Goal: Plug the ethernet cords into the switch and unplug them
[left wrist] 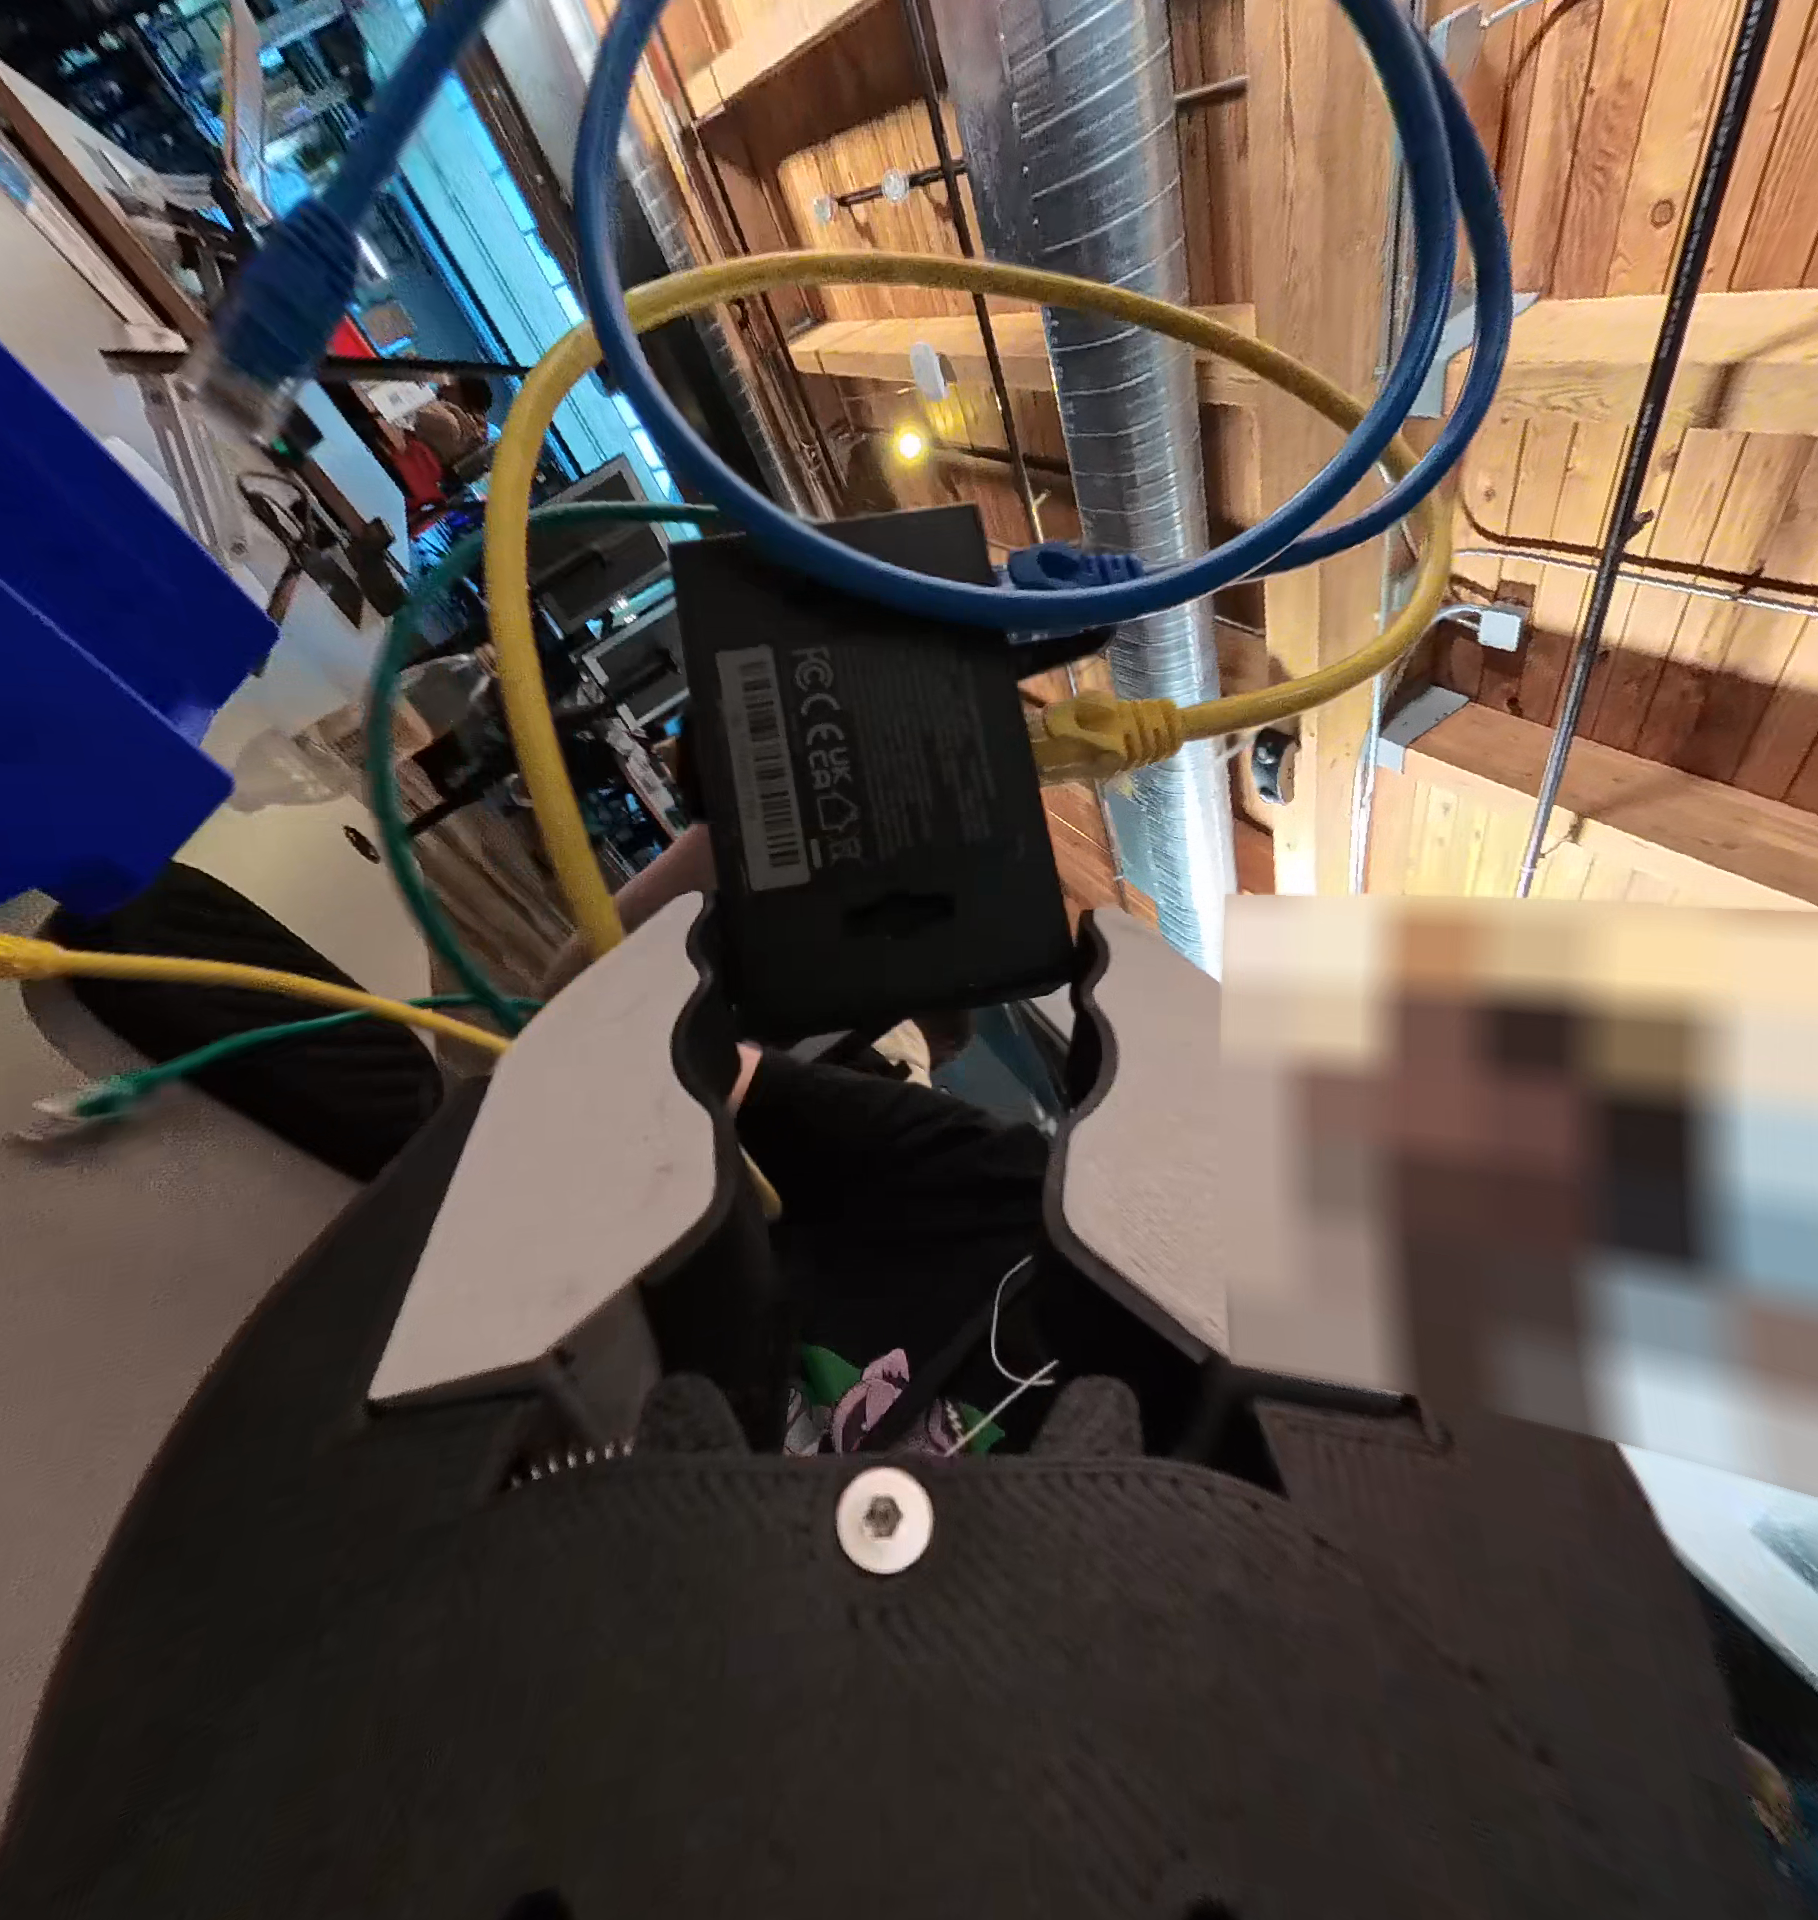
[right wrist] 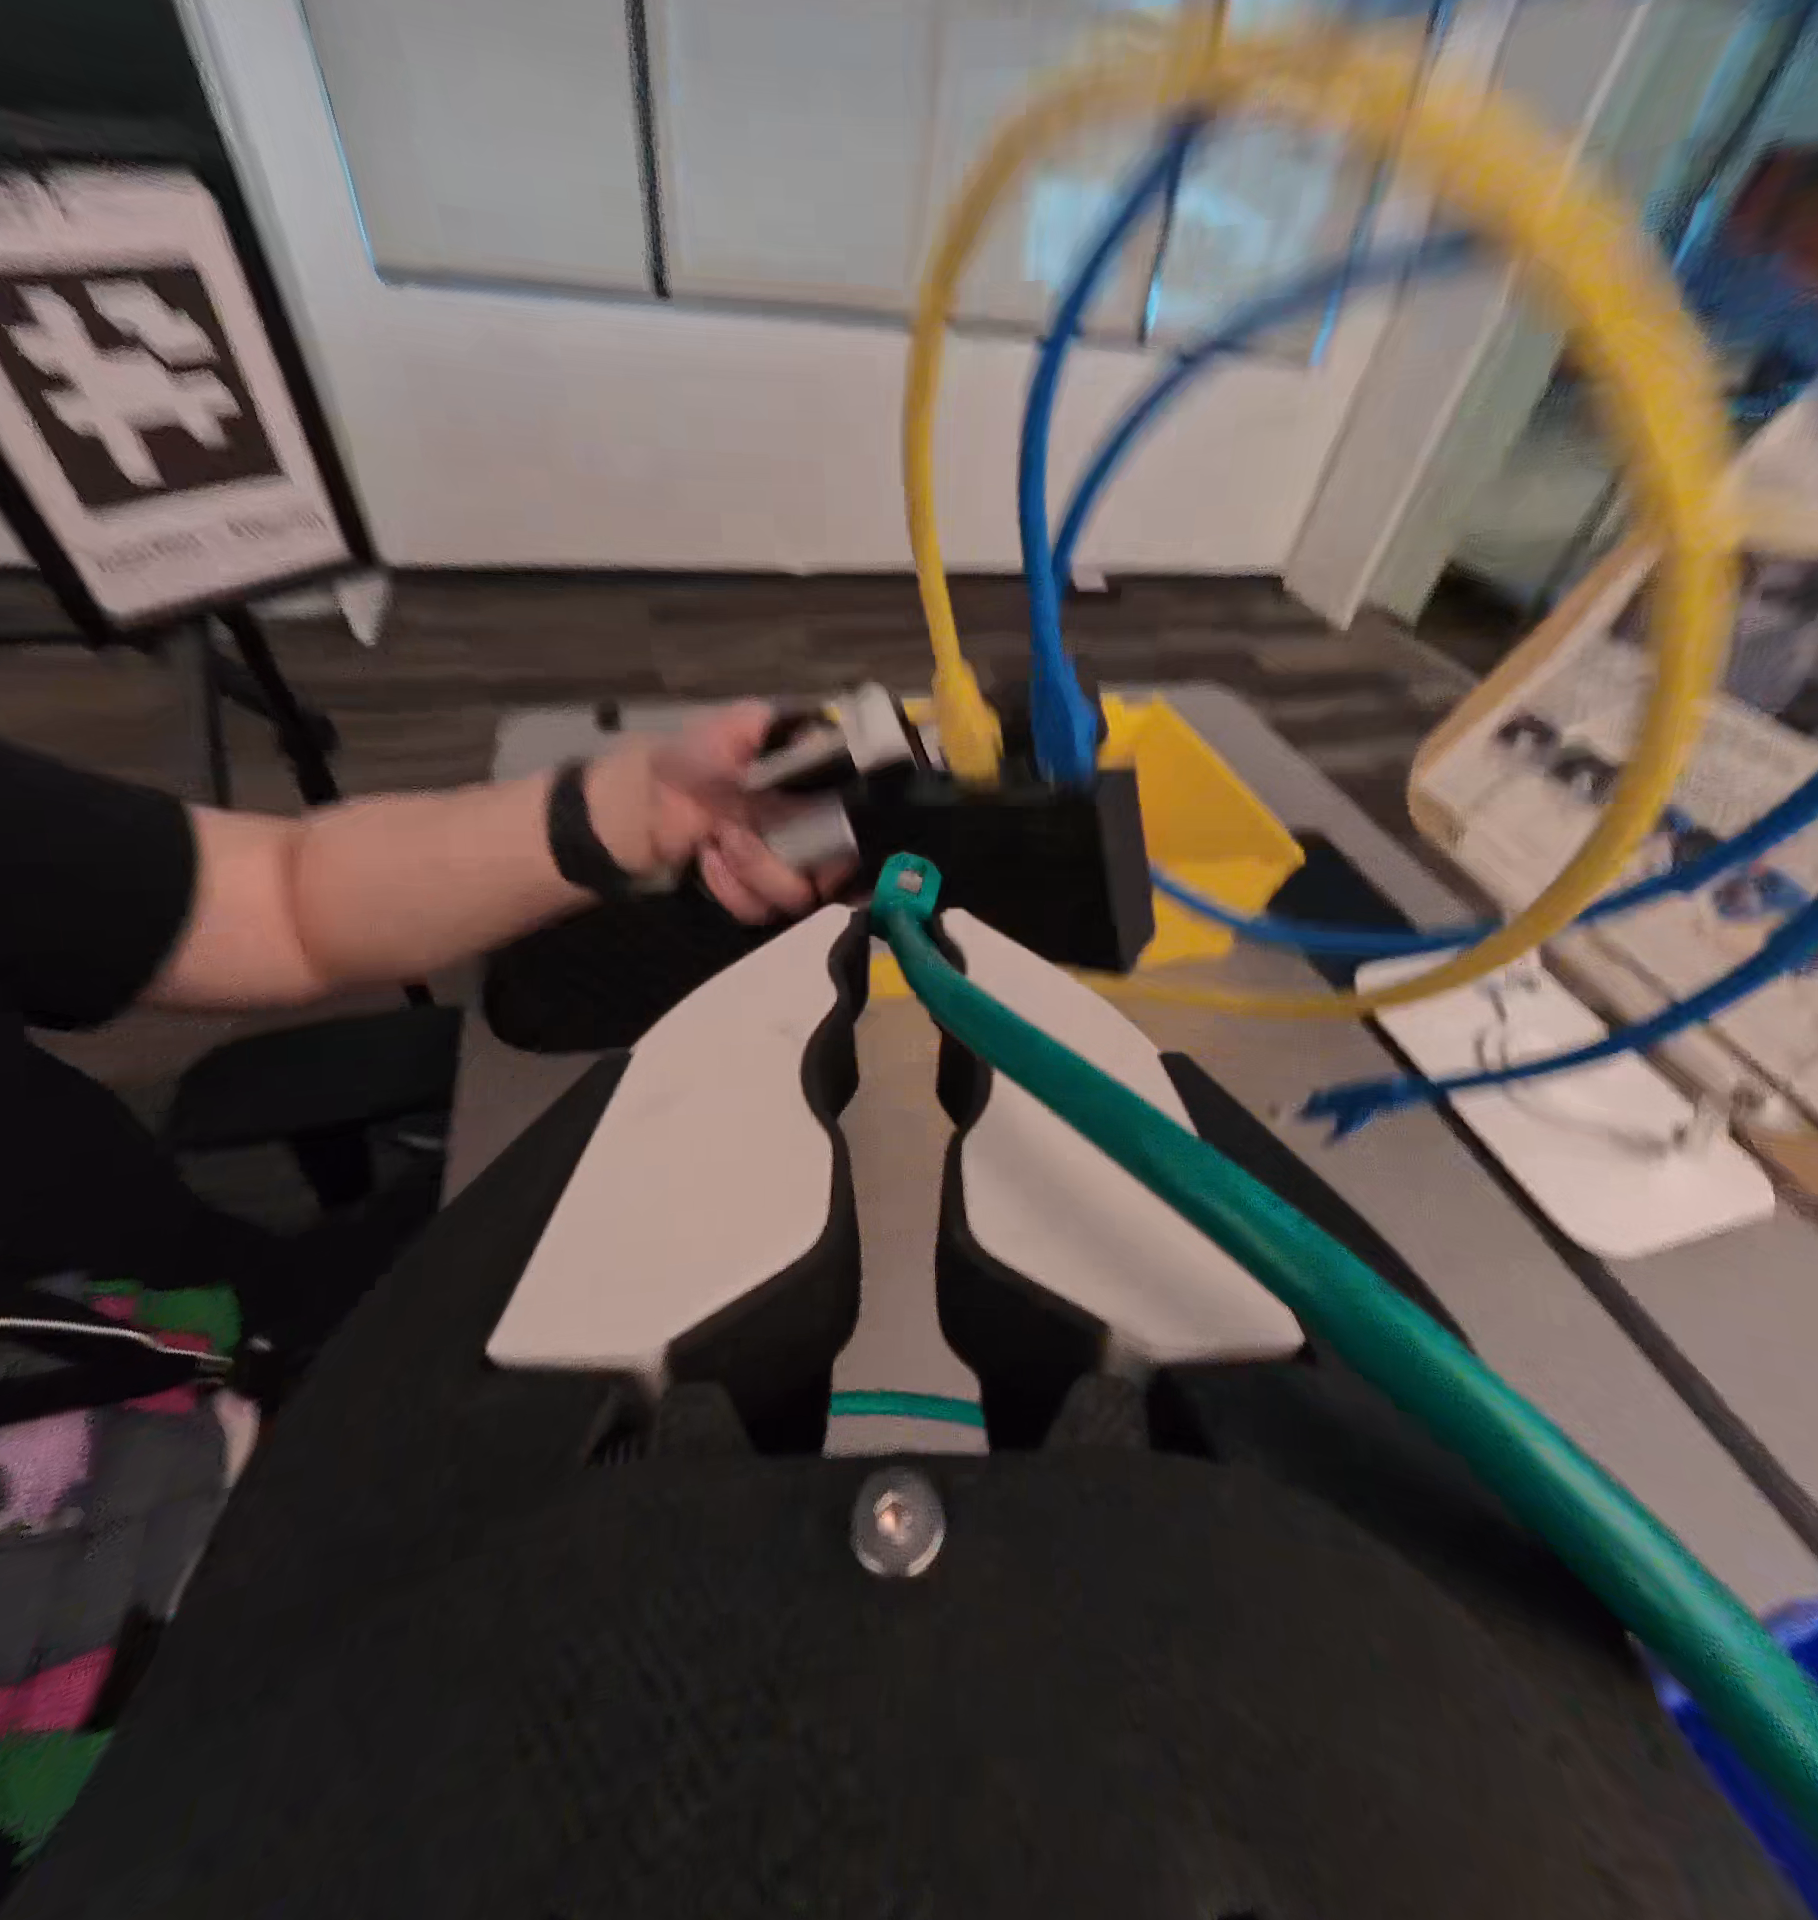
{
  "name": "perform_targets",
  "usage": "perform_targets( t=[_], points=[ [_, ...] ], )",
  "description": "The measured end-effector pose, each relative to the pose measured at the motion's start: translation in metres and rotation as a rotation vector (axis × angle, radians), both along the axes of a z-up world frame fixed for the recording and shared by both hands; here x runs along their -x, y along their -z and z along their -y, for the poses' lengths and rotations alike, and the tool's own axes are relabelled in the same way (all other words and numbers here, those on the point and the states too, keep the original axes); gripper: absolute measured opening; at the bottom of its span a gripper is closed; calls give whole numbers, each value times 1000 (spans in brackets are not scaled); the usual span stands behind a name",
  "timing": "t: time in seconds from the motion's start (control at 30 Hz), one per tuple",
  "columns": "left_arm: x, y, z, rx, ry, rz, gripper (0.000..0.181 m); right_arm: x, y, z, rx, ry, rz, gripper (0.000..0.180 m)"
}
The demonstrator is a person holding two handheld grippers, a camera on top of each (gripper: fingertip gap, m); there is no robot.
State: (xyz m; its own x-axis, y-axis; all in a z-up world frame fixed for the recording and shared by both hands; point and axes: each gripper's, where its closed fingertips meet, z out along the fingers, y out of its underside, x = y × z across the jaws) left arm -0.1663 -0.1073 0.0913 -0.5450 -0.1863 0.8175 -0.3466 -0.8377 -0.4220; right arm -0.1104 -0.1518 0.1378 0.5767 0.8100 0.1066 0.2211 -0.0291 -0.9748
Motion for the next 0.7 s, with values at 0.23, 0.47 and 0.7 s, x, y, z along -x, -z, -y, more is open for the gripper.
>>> perform_targets(
  t=[0.23,0.47,0.7],
  points=[
    [-9,7,-23,-397,-339,-161,60,13,78,-87,8,340,193,10],
    [-17,12,-44,-774,-616,-280,61,14,65,-129,-85,494,-149,10],
    [-23,9,-48,-1045,-723,-358,61,5,55,-131,-219,542,-314,10]
  ],
)
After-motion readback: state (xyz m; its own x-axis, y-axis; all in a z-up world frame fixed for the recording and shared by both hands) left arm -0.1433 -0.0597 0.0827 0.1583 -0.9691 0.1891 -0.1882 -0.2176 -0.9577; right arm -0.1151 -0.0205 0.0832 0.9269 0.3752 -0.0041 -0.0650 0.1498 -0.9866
